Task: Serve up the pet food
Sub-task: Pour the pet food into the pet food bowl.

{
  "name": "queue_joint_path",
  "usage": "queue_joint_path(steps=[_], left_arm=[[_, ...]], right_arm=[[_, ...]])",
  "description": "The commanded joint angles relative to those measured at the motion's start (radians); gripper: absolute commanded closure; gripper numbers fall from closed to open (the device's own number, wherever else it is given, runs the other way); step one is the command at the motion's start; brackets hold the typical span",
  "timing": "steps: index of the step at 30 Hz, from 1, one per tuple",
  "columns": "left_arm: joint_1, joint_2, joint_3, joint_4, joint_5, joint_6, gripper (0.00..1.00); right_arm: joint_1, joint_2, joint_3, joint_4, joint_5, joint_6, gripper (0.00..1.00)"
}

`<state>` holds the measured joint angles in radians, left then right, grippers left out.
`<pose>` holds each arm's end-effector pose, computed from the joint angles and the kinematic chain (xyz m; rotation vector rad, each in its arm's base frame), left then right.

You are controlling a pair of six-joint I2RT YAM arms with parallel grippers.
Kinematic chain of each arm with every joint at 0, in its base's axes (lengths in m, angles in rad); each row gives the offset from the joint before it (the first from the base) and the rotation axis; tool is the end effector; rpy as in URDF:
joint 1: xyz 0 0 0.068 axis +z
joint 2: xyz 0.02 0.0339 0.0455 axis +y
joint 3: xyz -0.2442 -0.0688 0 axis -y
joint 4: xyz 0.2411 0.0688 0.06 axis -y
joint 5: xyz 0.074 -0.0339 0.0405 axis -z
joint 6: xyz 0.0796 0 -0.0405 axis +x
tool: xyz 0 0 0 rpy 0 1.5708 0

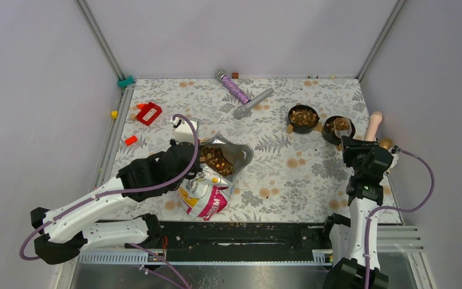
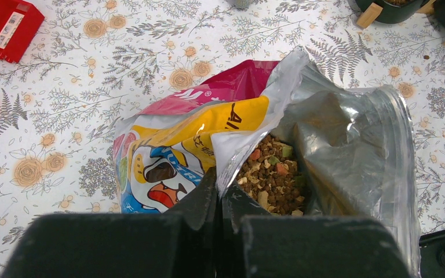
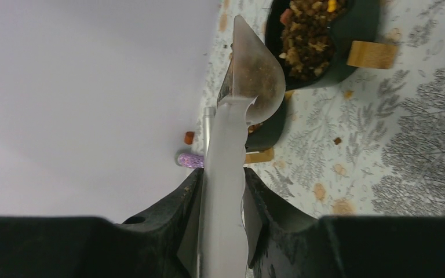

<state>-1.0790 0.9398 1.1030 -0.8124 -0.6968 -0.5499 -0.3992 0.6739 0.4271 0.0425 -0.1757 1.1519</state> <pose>0.1450 -0.1624 0.3274 0.1773 2.0529 -0.2268 0.2144 -0.0753 0.2343 1.1817 1.3917 0.6940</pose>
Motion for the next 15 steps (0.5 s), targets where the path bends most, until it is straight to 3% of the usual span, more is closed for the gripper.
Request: queue_joint_path(steps=[1, 15], left_arm=[[-0.016, -0.017, 0.028, 0.131, 0.012, -0.011, 1.00], [-0.018, -0.011, 0.030, 0.131, 0.022, -0.012, 1.00]], right_arm=[[-0.020, 0.046, 0.107, -0.084, 0.012, -0.093, 1.00], [-0.042, 0.096, 0.125, -0.105, 0.026, -0.131, 1.00]])
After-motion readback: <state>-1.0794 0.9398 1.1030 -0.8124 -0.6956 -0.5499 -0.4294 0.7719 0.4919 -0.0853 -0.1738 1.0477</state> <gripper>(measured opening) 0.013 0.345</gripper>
